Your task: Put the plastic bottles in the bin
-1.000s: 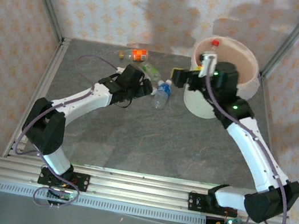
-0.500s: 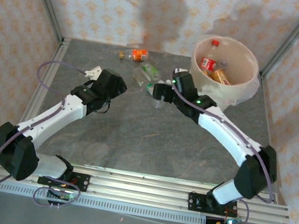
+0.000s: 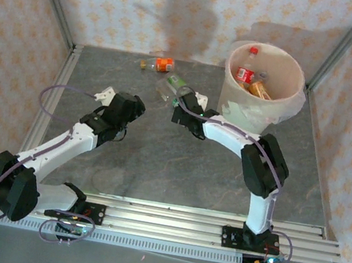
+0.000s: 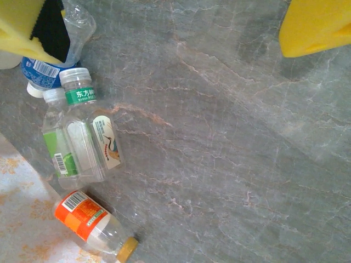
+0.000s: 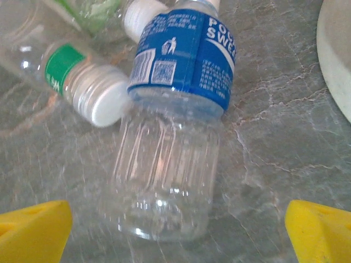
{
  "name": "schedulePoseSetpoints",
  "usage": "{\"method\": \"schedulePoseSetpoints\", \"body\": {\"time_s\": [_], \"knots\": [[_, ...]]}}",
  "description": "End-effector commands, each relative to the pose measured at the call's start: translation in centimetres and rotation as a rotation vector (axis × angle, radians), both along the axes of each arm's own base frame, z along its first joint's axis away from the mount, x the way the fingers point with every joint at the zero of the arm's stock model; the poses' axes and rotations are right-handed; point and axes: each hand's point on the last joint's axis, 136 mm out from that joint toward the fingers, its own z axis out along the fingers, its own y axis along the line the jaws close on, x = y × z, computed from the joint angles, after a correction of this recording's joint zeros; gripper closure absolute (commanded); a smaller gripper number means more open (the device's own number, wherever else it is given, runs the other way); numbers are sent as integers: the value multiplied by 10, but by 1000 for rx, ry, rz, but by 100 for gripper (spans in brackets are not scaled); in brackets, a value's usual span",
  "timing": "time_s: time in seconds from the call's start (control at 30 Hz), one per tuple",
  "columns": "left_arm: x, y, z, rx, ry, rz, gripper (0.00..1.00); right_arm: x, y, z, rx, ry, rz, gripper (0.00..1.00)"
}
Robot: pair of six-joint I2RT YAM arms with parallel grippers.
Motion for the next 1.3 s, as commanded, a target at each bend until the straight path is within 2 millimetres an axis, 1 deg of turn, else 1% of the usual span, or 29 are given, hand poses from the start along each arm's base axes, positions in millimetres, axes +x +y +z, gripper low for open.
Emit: {"method": "schedulePoseSetpoints", "body": {"time_s": [0.0, 0.07, 0.13, 0.23, 0.3, 0.43, 0.47, 0.53, 0.57, 0.63, 0.7, 0.77, 0.87, 0.9, 1.03, 1.13, 1.2, 1.27], "knots": [[2, 13, 15, 40, -37, 40, 0, 25, 4, 3, 106, -39, -112, 2], [2, 13, 15, 35, -41, 40, 0, 33, 1, -3, 105, -46, -150, 3], [3, 14, 16, 29, -50, 44, 0, 42, 1, -7, 106, -57, -165, 7], [5, 15, 17, 33, -62, 44, 0, 48, 3, -18, 100, -42, -167, 9], [4, 16, 17, 39, -62, 47, 0, 47, 3, -27, 90, -31, -160, 13], [3, 17, 16, 55, -45, 47, 0, 43, -4, -39, 73, -22, -168, 20], [3, 17, 15, 62, -42, 38, 0, 40, -5, -41, 73, -21, -166, 24], [3, 16, 14, 70, -43, 23, 0, 37, -8, -41, 73, -25, -159, 30], [3, 16, 13, 72, -42, 21, 0, 35, -9, -39, 72, -32, -156, 33], [4, 15, 12, 71, -40, 17, 0, 33, -8, -30, 93, -65, -122, 41], [3, 15, 11, 65, -38, 21, 0, 30, -5, -15, 125, -108, -74, 48], [4, 16, 11, 60, -40, 31, 0, 26, -5, 2, 134, -141, -29, 52], [5, 14, 11, 52, -46, 31, 0, 16, -3, 33, 145, -187, 51, 52], [6, 13, 10, 49, -41, 29, 0, 12, 0, 44, 154, -205, 99, 51], [11, 7, 6, 34, -29, 11, 0, -9, 10, 100, 200, -279, 274, 51], [16, 0, 3, 8, -29, -5, 0, -31, 21, 147, 231, -363, 452, 52], [20, -5, 0, -12, -30, -13, 0, -44, 19, 183, 233, -437, 516, 51], [25, -12, 1, -34, -35, -43, 0, -49, 9, 212, 205, -492, 517, 51]]}}
